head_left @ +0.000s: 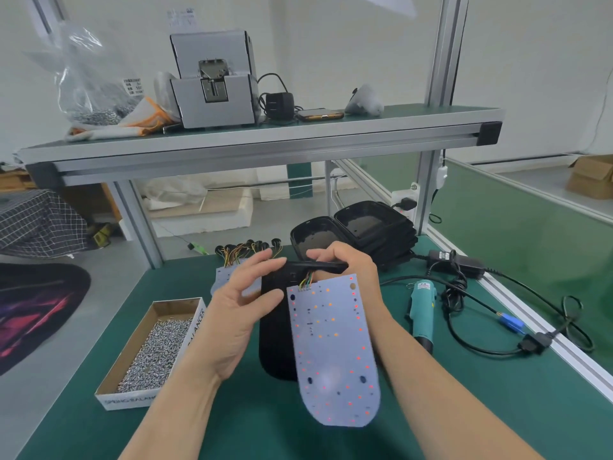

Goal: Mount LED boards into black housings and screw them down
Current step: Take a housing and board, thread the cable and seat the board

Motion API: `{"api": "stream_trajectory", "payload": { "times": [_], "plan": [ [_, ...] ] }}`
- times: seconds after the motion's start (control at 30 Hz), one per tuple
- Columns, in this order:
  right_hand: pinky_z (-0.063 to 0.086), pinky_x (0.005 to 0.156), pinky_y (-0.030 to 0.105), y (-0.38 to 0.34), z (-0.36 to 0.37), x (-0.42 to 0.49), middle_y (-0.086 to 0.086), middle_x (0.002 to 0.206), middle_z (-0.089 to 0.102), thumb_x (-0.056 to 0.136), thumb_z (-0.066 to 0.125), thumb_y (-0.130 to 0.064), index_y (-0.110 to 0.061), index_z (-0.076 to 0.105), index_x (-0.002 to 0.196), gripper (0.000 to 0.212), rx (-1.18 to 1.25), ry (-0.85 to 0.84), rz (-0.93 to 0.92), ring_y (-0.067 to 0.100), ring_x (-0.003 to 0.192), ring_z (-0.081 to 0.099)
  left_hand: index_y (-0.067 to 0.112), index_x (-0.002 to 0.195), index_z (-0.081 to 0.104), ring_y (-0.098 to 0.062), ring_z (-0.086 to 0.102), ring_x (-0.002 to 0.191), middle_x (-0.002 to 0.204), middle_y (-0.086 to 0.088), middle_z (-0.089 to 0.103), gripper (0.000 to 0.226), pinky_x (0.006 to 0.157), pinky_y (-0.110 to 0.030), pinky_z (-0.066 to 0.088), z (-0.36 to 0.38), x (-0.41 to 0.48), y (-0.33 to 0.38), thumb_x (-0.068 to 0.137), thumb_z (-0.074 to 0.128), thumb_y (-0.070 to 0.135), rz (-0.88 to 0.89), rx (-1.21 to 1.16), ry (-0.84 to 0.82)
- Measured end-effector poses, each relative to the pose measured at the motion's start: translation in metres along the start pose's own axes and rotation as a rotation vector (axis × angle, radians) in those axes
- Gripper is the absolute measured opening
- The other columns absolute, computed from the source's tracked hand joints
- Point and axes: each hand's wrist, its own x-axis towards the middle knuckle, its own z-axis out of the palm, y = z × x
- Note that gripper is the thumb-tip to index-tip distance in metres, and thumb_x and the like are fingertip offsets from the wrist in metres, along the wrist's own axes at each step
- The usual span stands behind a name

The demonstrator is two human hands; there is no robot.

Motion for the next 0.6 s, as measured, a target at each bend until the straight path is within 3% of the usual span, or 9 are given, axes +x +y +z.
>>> {"api": "stream_trajectory", "payload": {
  "times": [0.07,0.13,0.2,0.33,0.43,0.53,0.6],
  "plan": [
    [0.052,0.058,0.028,0.003,-0.003,0.0,0.008,0.086,0.077,0.076,0.063,0.016,-0.012,0.063,0.066,0.029,0.133,-0.049,0.055,0.018,0.067,0.065,0.039,0.136,0.06,-0.009,0.062,0.121,0.141,0.008,0.06,0.054,0.094,-0.023,0.052,0.0,-0.003,-0.004,0.088,0.07,0.016,0.013,-0.046,-0.03],
    [0.051,0.06,0.033,0.007,-0.002,-0.001,0.01,0.082,0.076,0.075,0.066,0.012,-0.005,0.064,0.07,0.018,0.088,-0.044,0.053,0.017,0.066,0.062,0.049,0.141,0.049,-0.015,0.064,0.119,0.132,-0.001,0.066,0.057,0.099,-0.028,0.051,0.004,-0.004,-0.008,0.098,0.056,0.013,0.007,-0.013,-0.024],
    [0.05,0.064,0.033,0.011,0.003,-0.002,0.008,0.078,0.073,0.073,0.071,0.004,-0.005,0.064,0.072,0.012,-0.04,-0.005,0.019,0.014,0.068,0.059,0.048,0.138,0.053,-0.013,0.065,0.116,0.125,-0.001,0.07,0.057,0.098,-0.023,0.05,0.007,-0.004,-0.01,0.103,0.046,0.004,0.02,0.043,-0.01],
    [0.039,0.06,0.021,0.02,0.012,-0.001,-0.002,0.071,0.059,0.07,0.069,-0.007,-0.016,0.052,0.066,0.02,-0.25,0.124,-0.051,0.008,0.066,0.048,0.04,0.122,0.066,-0.009,0.065,0.109,0.121,0.005,0.071,0.05,0.091,-0.019,0.051,0.012,-0.005,-0.013,0.102,0.046,-0.001,0.02,0.147,0.027],
    [0.045,0.062,0.024,0.02,0.016,0.0,-0.003,0.074,0.062,0.069,0.069,-0.011,-0.018,0.055,0.068,0.016,-0.262,0.143,-0.031,0.012,0.069,0.055,0.034,0.116,0.067,-0.008,0.066,0.101,0.117,0.004,0.071,0.044,0.082,-0.016,0.051,0.014,-0.006,-0.013,0.102,0.045,-0.003,0.025,0.155,0.036],
    [0.052,0.071,0.028,0.017,0.007,0.003,-0.005,0.079,0.071,0.072,0.075,-0.008,-0.019,0.069,0.077,0.013,-0.246,0.029,-0.012,0.012,0.075,0.063,0.032,0.112,0.067,-0.009,0.067,0.096,0.114,0.001,0.072,0.043,0.077,-0.017,0.053,0.015,-0.004,-0.014,0.102,0.044,-0.003,0.019,0.117,0.092],
    [0.056,0.089,0.042,0.015,-0.006,0.008,0.0,0.095,0.076,0.079,0.075,-0.003,-0.018,0.076,0.095,0.022,-0.044,-0.194,0.093,0.02,0.087,0.069,0.034,0.107,0.068,-0.009,0.067,0.093,0.108,0.002,0.073,0.045,0.077,-0.02,0.054,0.012,-0.001,-0.013,0.102,0.044,-0.004,0.018,0.11,0.152]
  ]
}}
